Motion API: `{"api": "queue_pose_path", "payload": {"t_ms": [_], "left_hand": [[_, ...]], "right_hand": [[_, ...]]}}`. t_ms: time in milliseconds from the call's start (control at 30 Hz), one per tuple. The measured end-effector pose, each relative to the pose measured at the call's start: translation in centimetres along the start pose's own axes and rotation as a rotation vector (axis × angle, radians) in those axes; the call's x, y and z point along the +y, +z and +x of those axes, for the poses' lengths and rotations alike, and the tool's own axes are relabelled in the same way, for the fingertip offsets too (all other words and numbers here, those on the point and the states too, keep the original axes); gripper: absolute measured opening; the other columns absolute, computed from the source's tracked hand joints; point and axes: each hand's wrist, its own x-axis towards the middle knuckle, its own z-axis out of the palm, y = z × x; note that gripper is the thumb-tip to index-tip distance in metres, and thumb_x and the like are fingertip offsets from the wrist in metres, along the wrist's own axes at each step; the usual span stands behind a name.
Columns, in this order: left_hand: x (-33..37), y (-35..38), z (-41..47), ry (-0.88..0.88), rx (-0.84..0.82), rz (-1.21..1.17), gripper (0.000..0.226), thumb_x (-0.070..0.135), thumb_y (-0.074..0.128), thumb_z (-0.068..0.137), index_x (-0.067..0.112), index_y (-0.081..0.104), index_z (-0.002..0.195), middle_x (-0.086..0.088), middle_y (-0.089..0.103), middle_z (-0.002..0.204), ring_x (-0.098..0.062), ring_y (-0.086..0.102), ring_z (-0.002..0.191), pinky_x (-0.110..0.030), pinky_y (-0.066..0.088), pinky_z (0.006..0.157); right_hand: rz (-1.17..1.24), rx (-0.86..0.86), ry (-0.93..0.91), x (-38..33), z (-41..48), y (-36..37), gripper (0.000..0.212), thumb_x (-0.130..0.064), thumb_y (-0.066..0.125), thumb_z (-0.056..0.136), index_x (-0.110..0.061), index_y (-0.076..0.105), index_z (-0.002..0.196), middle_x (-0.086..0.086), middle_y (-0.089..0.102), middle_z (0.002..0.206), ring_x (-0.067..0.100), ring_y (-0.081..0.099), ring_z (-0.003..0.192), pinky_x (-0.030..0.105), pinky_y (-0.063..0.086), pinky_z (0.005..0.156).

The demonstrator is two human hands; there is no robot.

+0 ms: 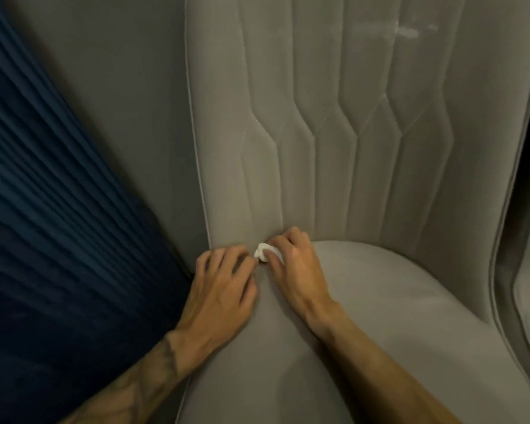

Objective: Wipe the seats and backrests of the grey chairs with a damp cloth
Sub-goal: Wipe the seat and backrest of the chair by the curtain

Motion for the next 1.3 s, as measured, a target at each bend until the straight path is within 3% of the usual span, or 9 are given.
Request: {"api": "queue_pose_path", "payload": {"t_ms": [333,567,667,800,867,933,1000,1200,1300], "left_hand": [[-3.9,-3.2,13.4,0.051,0.614,0.098,0.029,0.026,0.062,0.096,0.017,0.066,0.123,-0.008,0.046,0.137,-0.035,0.040,0.110,-0.050,0.033,0.097],[-4.6,-8.8,22.0,0.001,0.780,0.005,0.023,0.028,0.060,0.095,0.019,0.060,0.116,-0.010,0.048,0.135,-0.033,0.039,0.116,-0.046,0.033,0.097],[-5.5,-10.7,24.8,-0.033,0.809,-0.109,0.021,0.028,0.058,0.095,0.017,0.055,0.113,-0.017,0.051,0.137,-0.039,0.047,0.124,-0.044,0.032,0.102],[-6.6,-11.5,26.8,0.078,0.748,-0.248,0.022,0.023,0.058,0.098,0.005,0.052,0.111,-0.025,0.045,0.143,-0.038,0.044,0.135,-0.043,0.031,0.114],[-6.6,-11.6,27.0,0.156,0.739,-0.326,0.018,0.018,0.058,0.099,0.005,0.051,0.109,-0.020,0.041,0.144,-0.036,0.041,0.141,-0.038,0.031,0.120],[-6.6,-11.6,27.0,0.198,0.747,-0.384,0.015,0.016,0.057,0.100,0.020,0.046,0.108,-0.010,0.034,0.144,-0.032,0.038,0.144,-0.028,0.027,0.121],[-6.4,-11.7,26.8,0.215,0.757,-0.435,0.033,0.014,0.056,0.099,0.035,0.036,0.112,-0.009,0.032,0.144,-0.025,0.036,0.143,-0.023,0.024,0.121],[-6.2,-11.5,26.7,0.205,0.764,-0.473,0.035,0.012,0.054,0.098,0.034,0.034,0.117,-0.011,0.033,0.144,-0.022,0.034,0.143,-0.019,0.023,0.120],[-6.4,-11.4,26.8,0.213,0.769,-0.494,0.034,0.014,0.053,0.099,0.036,0.035,0.117,-0.009,0.033,0.145,-0.012,0.034,0.143,-0.020,0.023,0.120]], "right_hand": [[-0.217,0.526,-0.123,1.0,7.5,-9.9,0.017,-0.028,0.061,0.100,-0.014,0.068,0.105,0.004,0.049,0.097,0.023,0.049,0.091,0.039,0.046,0.083],[-0.439,0.833,-0.262,0.3,16.1,-20.9,0.028,-0.034,0.052,0.103,-0.008,0.062,0.108,0.018,0.053,0.105,0.031,0.051,0.097,0.032,0.037,0.090],[-0.639,0.736,-0.253,1.4,15.2,-20.3,0.026,-0.028,0.051,0.104,-0.005,0.060,0.109,0.020,0.056,0.105,0.036,0.052,0.094,0.041,0.038,0.086],[-0.775,0.513,-0.386,2.1,14.4,-21.3,0.020,-0.026,0.049,0.103,-0.008,0.056,0.110,0.018,0.053,0.104,0.032,0.044,0.089,0.046,0.042,0.076],[-0.797,0.584,-0.405,1.3,16.8,-23.8,0.018,-0.029,0.046,0.103,-0.012,0.049,0.109,0.017,0.050,0.105,0.031,0.041,0.091,0.044,0.039,0.076],[-0.737,0.721,-0.347,0.4,18.9,-25.2,0.021,-0.033,0.043,0.104,-0.014,0.048,0.109,0.015,0.050,0.106,0.030,0.042,0.093,0.041,0.036,0.077],[-0.667,0.814,-0.266,0.0,18.9,-24.0,0.024,-0.034,0.041,0.105,-0.012,0.050,0.108,0.015,0.051,0.105,0.030,0.044,0.093,0.040,0.036,0.078],[-0.773,0.560,-0.431,0.4,17.8,-24.7,0.021,-0.025,0.047,0.104,-0.006,0.053,0.103,0.019,0.052,0.102,0.033,0.047,0.086,0.048,0.041,0.072],[-0.690,0.756,-0.339,-0.8,20.9,-27.3,0.021,-0.028,0.042,0.105,-0.008,0.049,0.099,0.017,0.050,0.101,0.031,0.045,0.088,0.045,0.039,0.075]]}}
